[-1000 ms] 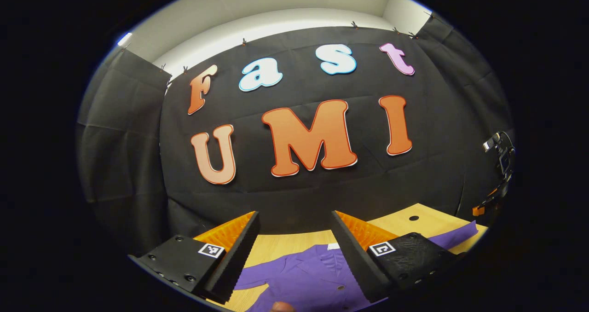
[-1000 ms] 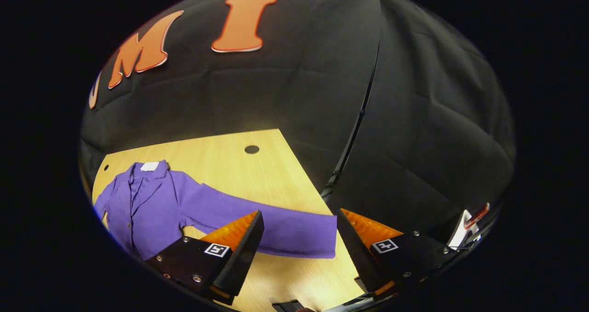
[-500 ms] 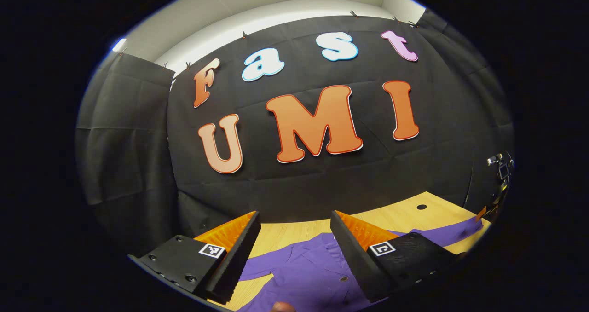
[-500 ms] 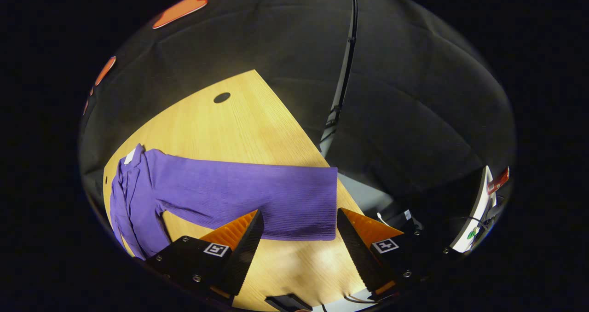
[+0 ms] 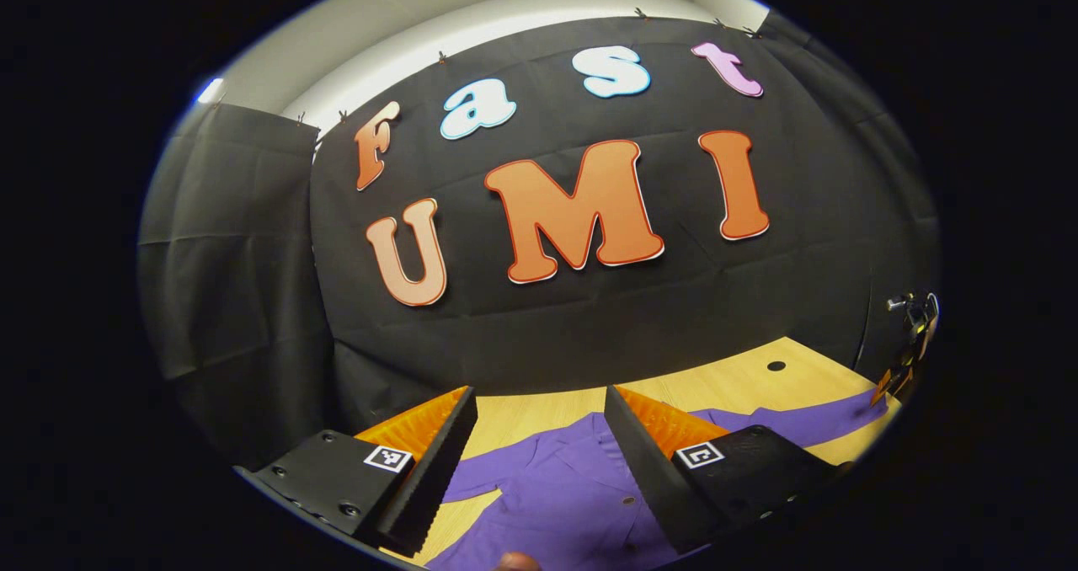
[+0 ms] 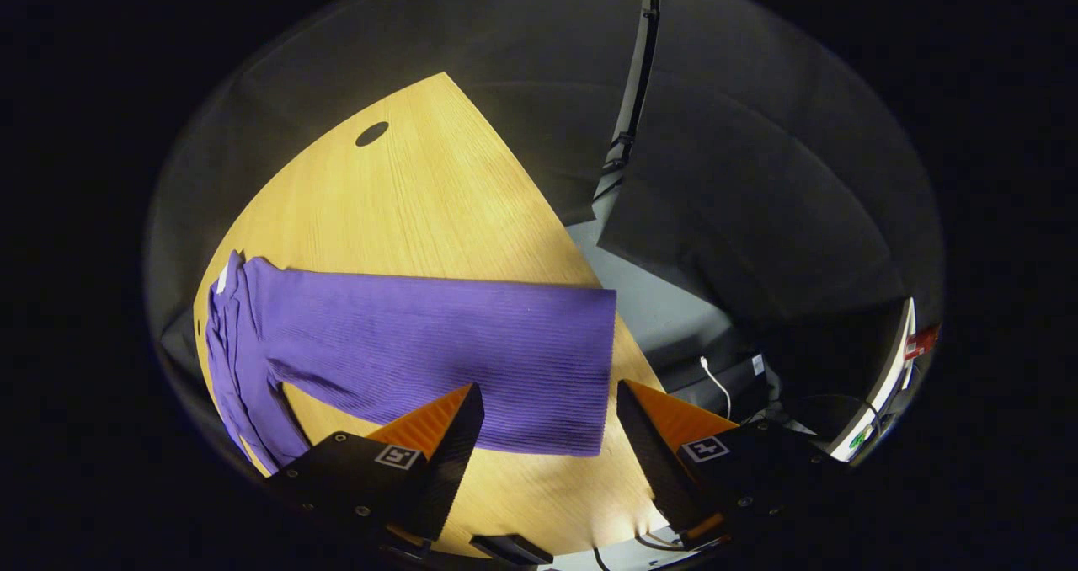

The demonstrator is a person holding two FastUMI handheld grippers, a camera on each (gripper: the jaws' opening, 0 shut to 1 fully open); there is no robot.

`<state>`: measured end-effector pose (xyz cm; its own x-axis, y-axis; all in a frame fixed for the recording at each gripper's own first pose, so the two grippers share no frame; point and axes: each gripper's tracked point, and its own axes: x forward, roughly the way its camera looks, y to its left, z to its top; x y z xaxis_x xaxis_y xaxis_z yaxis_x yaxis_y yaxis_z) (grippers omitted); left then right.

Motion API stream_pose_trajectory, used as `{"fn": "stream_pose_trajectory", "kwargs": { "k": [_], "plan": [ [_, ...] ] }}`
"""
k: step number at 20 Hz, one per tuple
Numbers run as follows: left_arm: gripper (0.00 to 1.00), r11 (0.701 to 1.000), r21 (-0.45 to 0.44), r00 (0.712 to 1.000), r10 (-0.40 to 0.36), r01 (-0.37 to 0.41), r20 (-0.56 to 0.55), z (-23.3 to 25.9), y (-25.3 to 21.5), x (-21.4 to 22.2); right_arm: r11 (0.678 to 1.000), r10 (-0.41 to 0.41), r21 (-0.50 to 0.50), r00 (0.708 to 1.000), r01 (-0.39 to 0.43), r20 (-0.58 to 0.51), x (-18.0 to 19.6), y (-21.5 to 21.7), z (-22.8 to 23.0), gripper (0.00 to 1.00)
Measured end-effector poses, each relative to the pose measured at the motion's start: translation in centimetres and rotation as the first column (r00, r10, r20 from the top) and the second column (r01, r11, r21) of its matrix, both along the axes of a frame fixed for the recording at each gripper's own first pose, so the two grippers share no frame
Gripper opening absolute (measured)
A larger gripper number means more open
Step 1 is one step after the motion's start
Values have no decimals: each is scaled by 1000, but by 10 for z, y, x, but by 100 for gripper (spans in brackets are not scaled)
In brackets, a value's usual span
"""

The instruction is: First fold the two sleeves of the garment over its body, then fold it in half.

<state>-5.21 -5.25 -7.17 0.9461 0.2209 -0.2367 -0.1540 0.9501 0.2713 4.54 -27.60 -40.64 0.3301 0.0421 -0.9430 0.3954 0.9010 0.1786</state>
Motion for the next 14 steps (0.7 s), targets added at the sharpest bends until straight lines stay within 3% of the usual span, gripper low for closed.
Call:
{"fn": "stream_pose_trajectory", "kwargs": {
  "k": [5, 8, 9, 10, 11, 12, 14],
  "plan": [
    [98, 1000, 9, 1000, 4, -3, -23, -5, -7, 0, 999, 12, -34, 998, -15, -69, 1, -5, -17, 96],
    [98, 1000, 14, 999, 4, -3, -40, -13, -11, -2, 999, 22, -30, 994, -25, -111, -3, 2, -19, 86],
    [98, 1000, 17, 999, 5, -4, -46, -15, -13, -1, 999, 31, -29, 993, -34, -113, -2, 5, -17, 91],
    [98, 1000, 20, 999, 6, -5, -49, -14, -13, -3, 999, 27, -29, 993, -30, -115, -1, 9, -17, 70],
    [98, 1000, 23, 999, 7, -5, -46, -11, -14, -4, 999, 21, -26, 994, -25, -111, 2, 12, -16, 71],
    [100, 1000, 25, 999, 6, -5, -38, -9, -12, -5, 999, 19, -25, 995, -21, -98, 5, 13, -16, 34],
    [98, 1000, 27, 1000, 2, -1, -28, -8, -9, -6, 1000, -14, -6, 997, 14, -73, 10, 13, -15, 23]
  ]
}}
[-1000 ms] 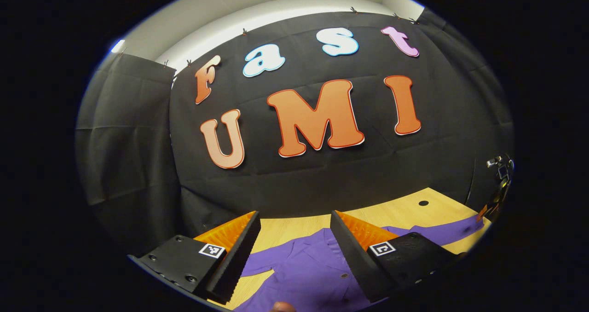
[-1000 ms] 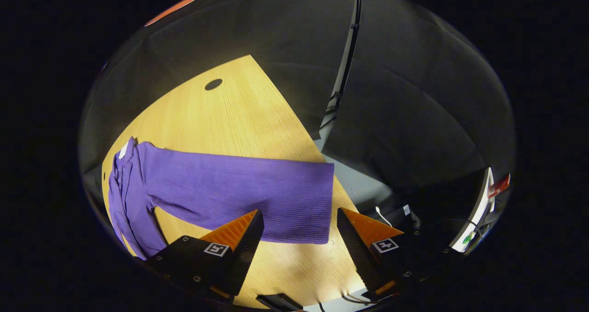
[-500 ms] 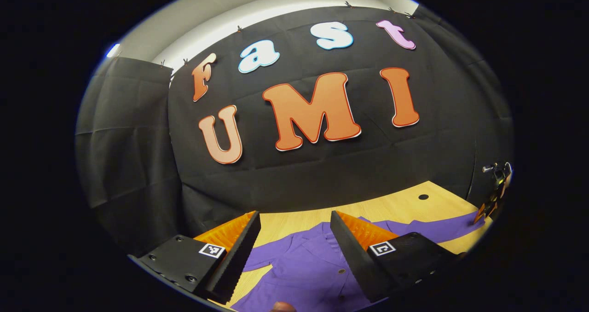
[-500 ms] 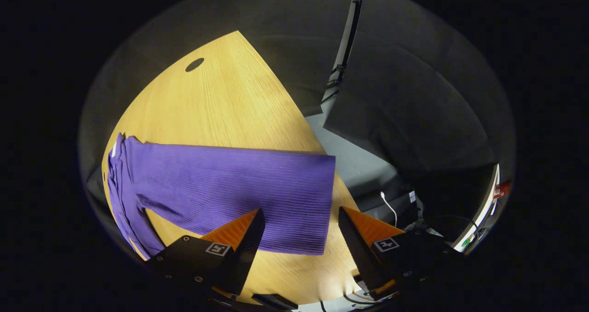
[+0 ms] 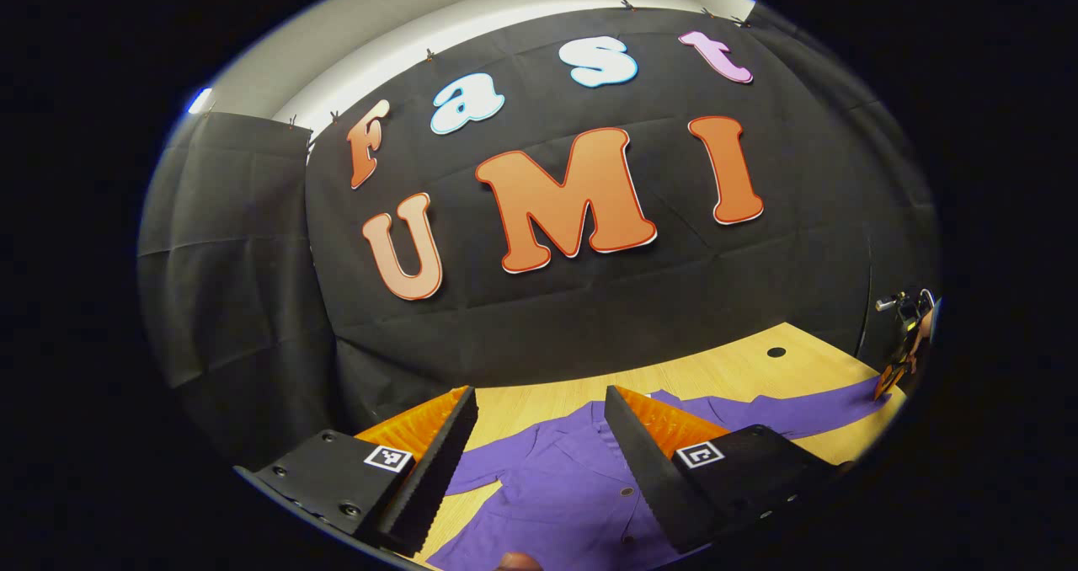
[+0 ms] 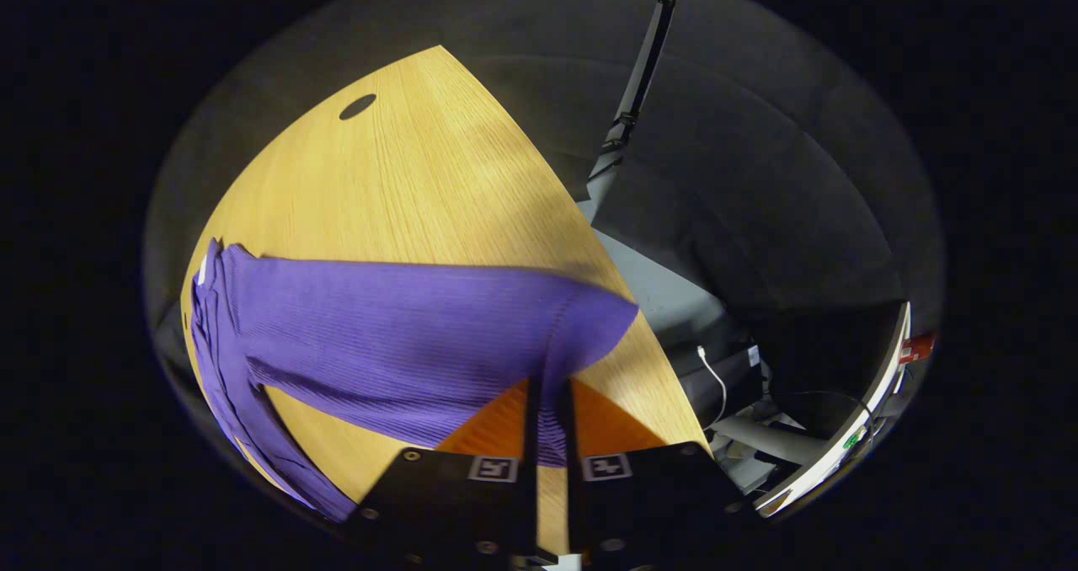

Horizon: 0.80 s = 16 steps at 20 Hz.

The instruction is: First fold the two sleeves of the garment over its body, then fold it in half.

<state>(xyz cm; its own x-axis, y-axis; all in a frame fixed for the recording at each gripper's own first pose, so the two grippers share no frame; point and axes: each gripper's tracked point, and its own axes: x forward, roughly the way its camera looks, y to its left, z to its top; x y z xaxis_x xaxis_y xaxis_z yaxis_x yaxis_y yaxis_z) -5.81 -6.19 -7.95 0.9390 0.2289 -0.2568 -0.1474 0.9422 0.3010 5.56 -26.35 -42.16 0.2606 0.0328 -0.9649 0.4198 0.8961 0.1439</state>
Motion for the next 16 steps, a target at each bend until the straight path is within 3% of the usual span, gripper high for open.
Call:
{"fn": "stream_pose_trajectory", "kwargs": {
  "k": [1, 2, 9, 16],
  "plan": [
    [98, 1000, -4, 1000, -1, 1, -2, 0, 4, 1, 999, -5, 34, 1000, 5, 8, 1, 4, 2, 7],
    [98, 1000, -8, 1000, -2, 2, -4, -2, 8, 1, 997, -21, 78, 1000, 20, 13, 2, 11, 6, 4],
    [98, 998, -35, 998, -56, 56, 16, 3, 41, 16, 993, -43, 119, 982, 21, 185, 8, 53, 90, 3],
    [98, 992, -76, 994, -93, 97, 52, 8, 74, 28, 995, 13, 90, 949, -44, 315, 21, 110, 177, 3]
  ]
}}
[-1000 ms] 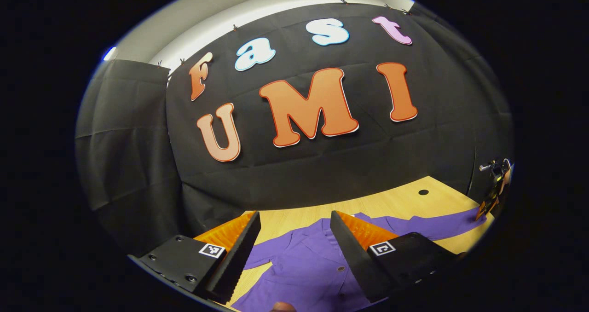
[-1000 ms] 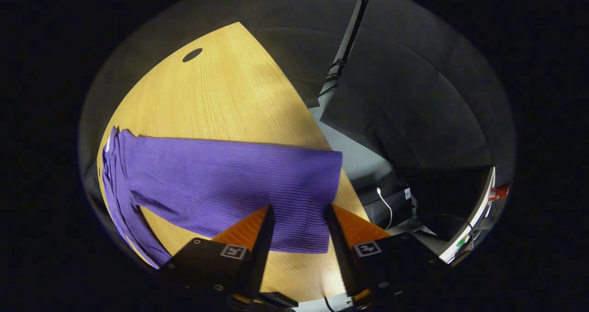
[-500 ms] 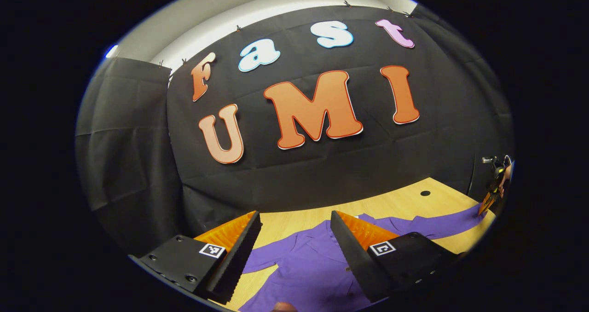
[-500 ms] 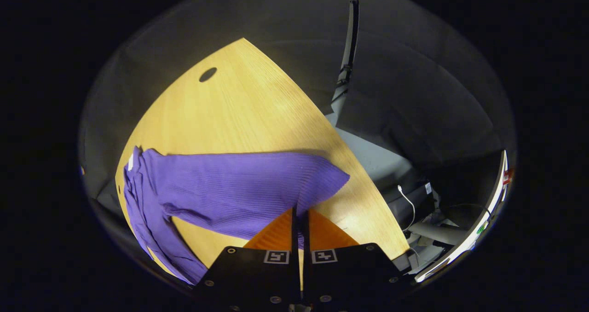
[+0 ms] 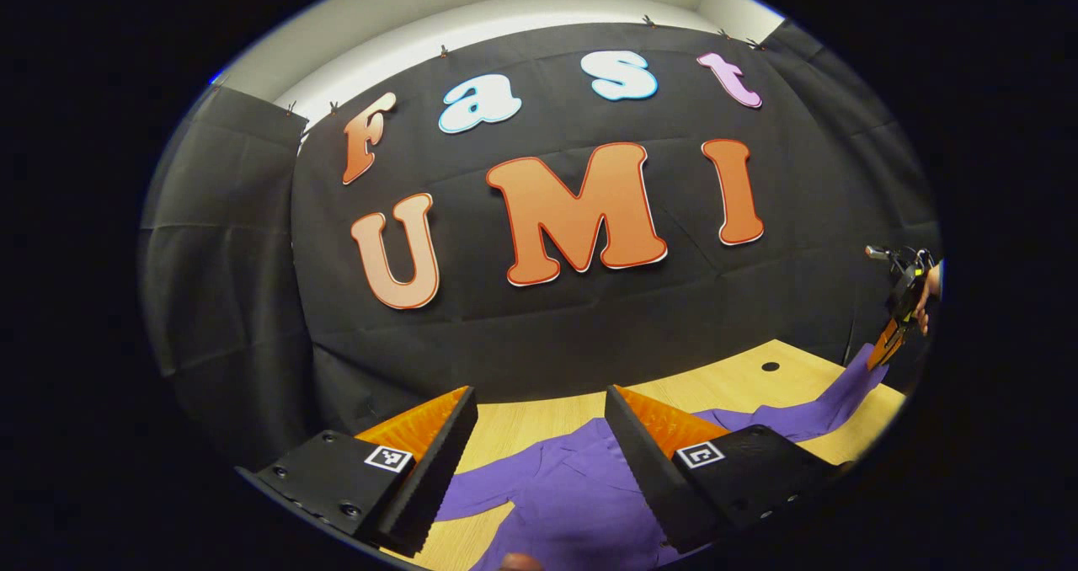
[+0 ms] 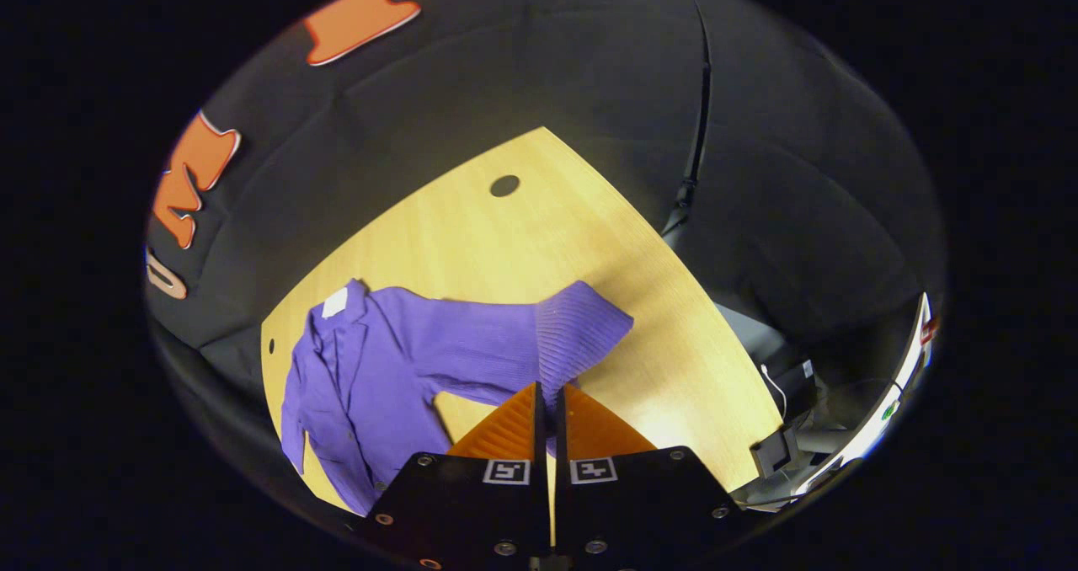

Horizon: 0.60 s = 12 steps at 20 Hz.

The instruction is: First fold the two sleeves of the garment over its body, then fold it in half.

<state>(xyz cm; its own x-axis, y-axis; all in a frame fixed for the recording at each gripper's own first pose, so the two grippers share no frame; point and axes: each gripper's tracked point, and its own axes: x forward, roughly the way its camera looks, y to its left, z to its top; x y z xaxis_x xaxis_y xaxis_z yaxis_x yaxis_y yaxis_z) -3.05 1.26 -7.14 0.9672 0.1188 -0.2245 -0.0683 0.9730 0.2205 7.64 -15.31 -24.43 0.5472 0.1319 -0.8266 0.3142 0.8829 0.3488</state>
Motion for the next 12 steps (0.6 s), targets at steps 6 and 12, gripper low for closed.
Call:
{"fn": "stream_pose_trajectory", "kwargs": {
  "k": [6, 12],
  "plan": [
    [98, 999, -27, 999, 37, -37, -2, -5, 47, 1, 994, 110, -39, 989, -106, 99, 16, 71, 63, 3],
    [98, 996, -14, 996, 89, -89, -14, -16, 102, -2, 975, 220, -55, 965, -214, 146, 39, 151, 100, 3]
  ]
}}
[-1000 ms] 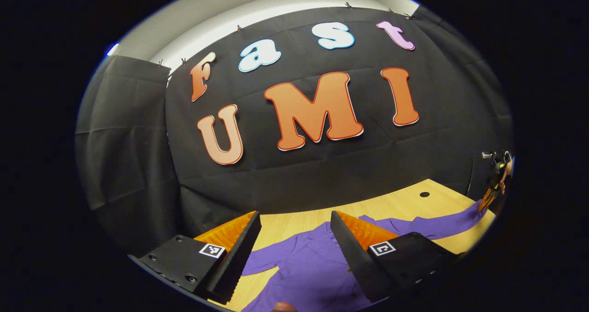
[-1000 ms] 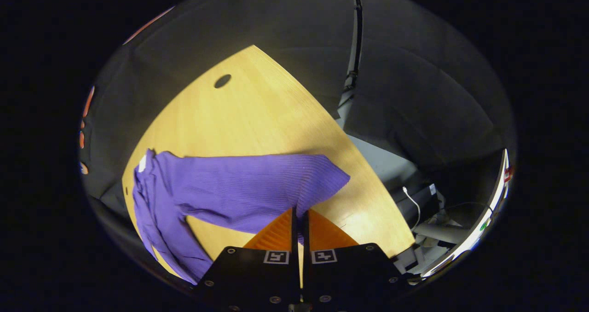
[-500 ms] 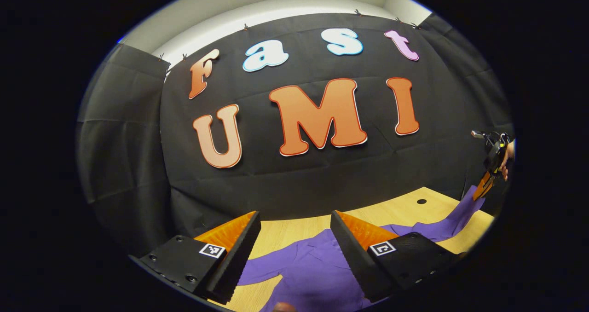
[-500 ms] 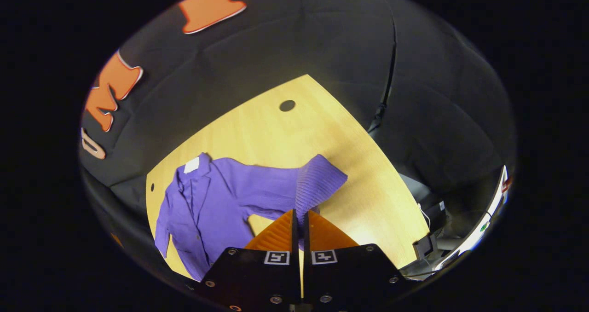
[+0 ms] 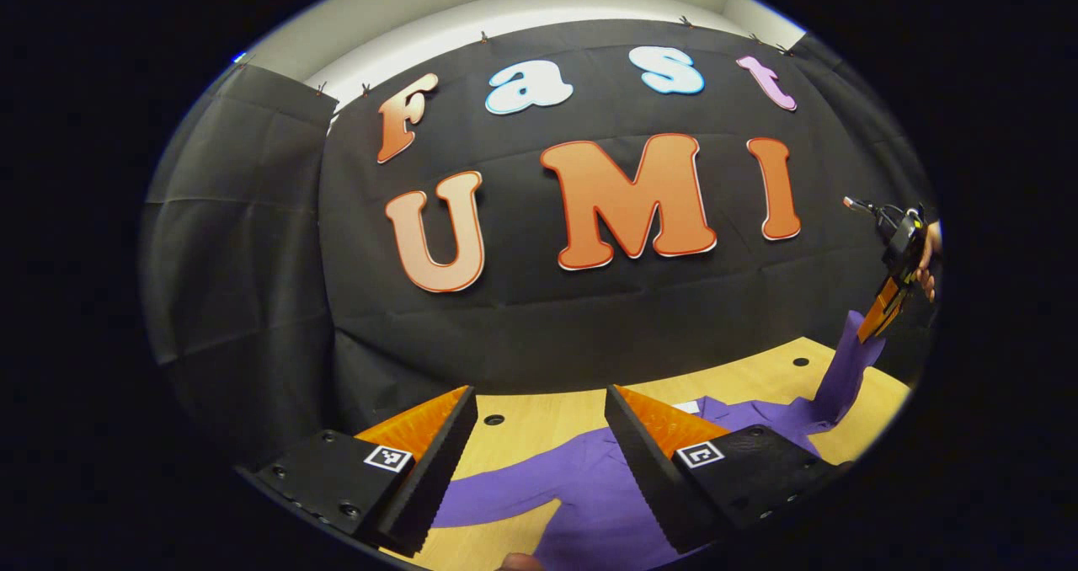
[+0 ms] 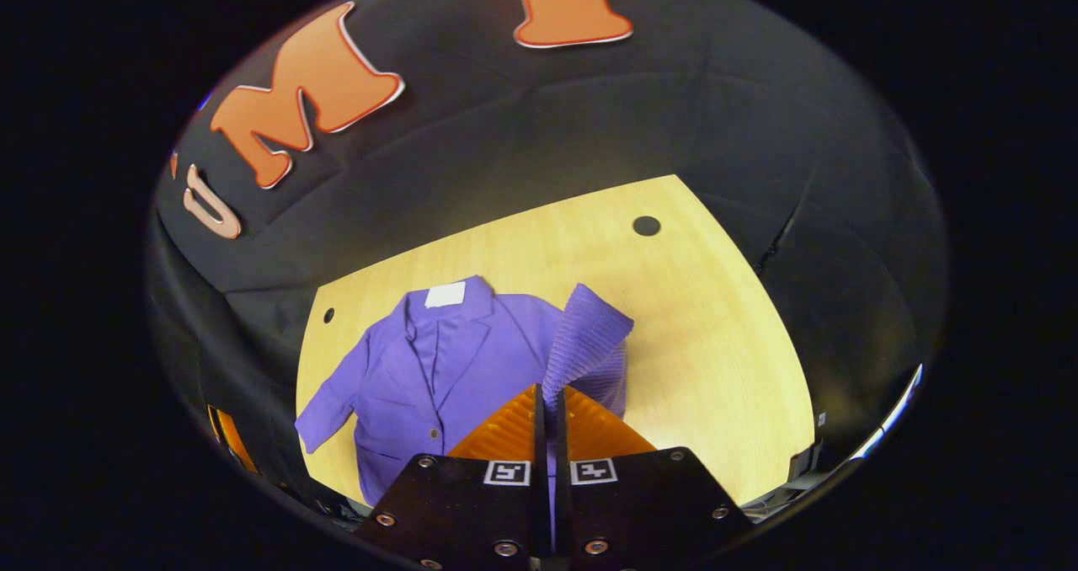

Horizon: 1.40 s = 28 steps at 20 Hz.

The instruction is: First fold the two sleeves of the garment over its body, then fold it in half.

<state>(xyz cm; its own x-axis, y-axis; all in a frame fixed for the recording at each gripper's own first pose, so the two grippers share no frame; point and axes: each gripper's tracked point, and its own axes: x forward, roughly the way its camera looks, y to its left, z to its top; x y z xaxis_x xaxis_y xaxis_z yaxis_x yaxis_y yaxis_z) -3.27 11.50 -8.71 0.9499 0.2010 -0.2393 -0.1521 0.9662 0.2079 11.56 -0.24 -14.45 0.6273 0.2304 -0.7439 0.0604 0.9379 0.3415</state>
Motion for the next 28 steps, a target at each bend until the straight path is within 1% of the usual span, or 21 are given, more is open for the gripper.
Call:
{"fn": "stream_pose_trajectory", "kwargs": {
  "k": [6, 9, 12, 14, 17, 20, 23, 24, 25, 26, 28],
  "plan": [
    [98, 995, 15, 995, 96, -95, -36, -17, 61, -6, 994, 101, 49, 995, -102, 25, 18, 81, 23, 3],
    [98, 991, 48, 990, 131, -128, -49, -23, 92, -7, 987, 145, 59, 989, -147, 42, 25, 115, 32, 3],
    [98, 980, 77, 980, 187, -182, -65, -34, 127, -9, 977, 190, 87, 980, -194, 52, 27, 151, 40, 3],
    [98, 975, 87, 973, 212, -204, -91, -46, 147, -12, 973, 209, 92, 976, -214, 55, 28, 172, 41, 3],
    [98, 968, 113, 966, 235, -223, -106, -55, 173, -11, 967, 219, 121, 974, -224, 58, 30, 202, 41, 2],
    [98, 965, 123, 958, 247, -230, -148, -72, 198, -10, 964, 220, 142, 974, -226, 58, 29, 225, 38, 3],
    [98, 967, 110, 949, 247, -229, -196, -89, 219, -8, 953, 219, 197, 972, -232, 83, 24, 250, 46, 9],
    [98, 969, 98, 945, 245, -228, -215, -97, 223, -8, 949, 217, 211, 971, -234, 100, 24, 256, 51, 7],
    [98, 970, 91, 943, 242, -227, -230, -103, 229, -7, 948, 211, 218, 971, -232, 112, 23, 259, 55, 26],
    [98, 971, 87, 939, 239, -224, -245, -110, 232, -8, 949, 202, 220, 971, -226, 124, 24, 261, 58, 36],
    [98, 973, 73, 933, 231, -220, -276, -120, 245, -6, 956, 177, 208, 972, -207, 154, 21, 257, 64, 42]
  ]
}}
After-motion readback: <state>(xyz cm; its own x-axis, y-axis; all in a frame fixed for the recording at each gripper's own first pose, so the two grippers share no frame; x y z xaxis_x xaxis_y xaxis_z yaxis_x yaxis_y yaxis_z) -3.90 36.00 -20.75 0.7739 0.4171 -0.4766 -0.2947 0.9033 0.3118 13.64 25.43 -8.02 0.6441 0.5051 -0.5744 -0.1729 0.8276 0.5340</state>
